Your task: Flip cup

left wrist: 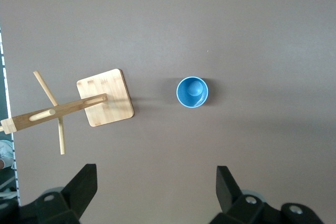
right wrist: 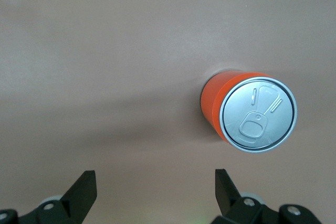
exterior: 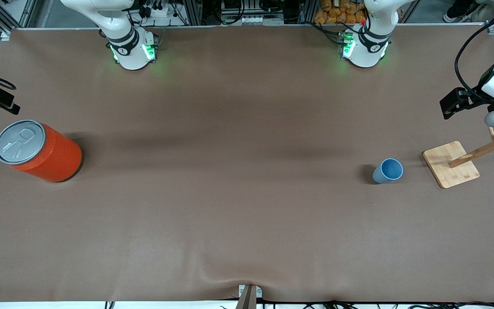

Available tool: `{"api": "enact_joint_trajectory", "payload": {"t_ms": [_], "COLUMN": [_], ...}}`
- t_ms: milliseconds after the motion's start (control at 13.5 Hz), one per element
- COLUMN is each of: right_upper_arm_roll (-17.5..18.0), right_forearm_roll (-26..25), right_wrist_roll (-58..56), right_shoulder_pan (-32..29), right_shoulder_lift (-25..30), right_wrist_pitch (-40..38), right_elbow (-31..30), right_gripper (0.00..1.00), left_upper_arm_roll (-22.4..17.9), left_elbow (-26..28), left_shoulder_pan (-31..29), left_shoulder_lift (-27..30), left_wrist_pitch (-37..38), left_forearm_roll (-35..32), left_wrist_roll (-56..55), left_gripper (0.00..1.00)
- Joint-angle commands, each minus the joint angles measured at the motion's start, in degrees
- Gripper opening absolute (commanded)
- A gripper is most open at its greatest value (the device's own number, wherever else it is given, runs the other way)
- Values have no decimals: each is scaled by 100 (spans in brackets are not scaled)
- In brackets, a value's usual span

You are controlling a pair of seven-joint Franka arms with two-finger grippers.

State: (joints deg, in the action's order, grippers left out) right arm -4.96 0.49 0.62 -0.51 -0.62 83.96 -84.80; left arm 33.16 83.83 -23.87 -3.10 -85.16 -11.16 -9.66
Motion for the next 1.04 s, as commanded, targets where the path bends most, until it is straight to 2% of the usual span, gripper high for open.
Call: {"api": "enact_joint_trajectory", "payload": {"t_ms": [0,148,296,593,741,963], "right_upper_arm_roll": [65,74,74,74,74,74], "right_forearm_roll": [-31,-31,-31,-31,-31,-31], "right_wrist_roll": [-27,-27,-35,0,0,-9], "right_shoulder_pan": [-150,-151,-177,-159,-151,-159], "right_shoulder_lift": [9,9,9,18,18,18], "right_wrist_pitch": [-11,-28,-20,-37,-37,-37], "right_elbow": [-27,-27,-27,-36,-36,-45], "right_gripper": [100,100,100,100,100,100], "left_upper_arm_roll": [-299,-1342,-1951,-3155,-3193,-3114], "left_elbow": [-59,-69,10,554,801,775], "left_shoulder_pan": [354,1118,1593,2491,2545,2572], "left_shoulder_lift": [117,283,467,872,1022,1040], "left_wrist_pitch": [61,52,69,87,87,175], "left_forearm_roll": [9,192,588,1257,1257,1196], "left_wrist_roll": [79,114,53,-308,-317,-220], "left_gripper": [100,100,100,100,100,100]}}
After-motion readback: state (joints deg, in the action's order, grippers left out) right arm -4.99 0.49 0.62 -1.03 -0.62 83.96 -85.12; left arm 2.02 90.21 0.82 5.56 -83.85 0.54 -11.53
